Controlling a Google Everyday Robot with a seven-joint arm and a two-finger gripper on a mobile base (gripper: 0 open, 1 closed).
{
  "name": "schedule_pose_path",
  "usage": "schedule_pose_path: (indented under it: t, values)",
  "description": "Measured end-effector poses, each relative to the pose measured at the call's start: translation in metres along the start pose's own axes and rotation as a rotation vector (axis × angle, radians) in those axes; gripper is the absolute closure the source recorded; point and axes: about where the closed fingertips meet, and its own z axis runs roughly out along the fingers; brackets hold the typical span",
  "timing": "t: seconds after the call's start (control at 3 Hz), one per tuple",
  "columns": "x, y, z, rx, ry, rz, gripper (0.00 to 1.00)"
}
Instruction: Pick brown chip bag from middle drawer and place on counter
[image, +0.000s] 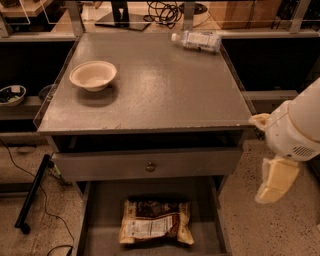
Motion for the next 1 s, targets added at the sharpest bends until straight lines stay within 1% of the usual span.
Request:
schedule_pose_path:
  t: [0.33,0.67,1.0]
  values:
    - [0.007,0.010,0.076,-0.082,-0.054,-0.015,0.00]
    - [0.007,0.010,0.076,-0.082,-0.054,-0.015,0.00]
    - [-0.003,0.027,0.088,-0.099,-0.090,-0.036,0.00]
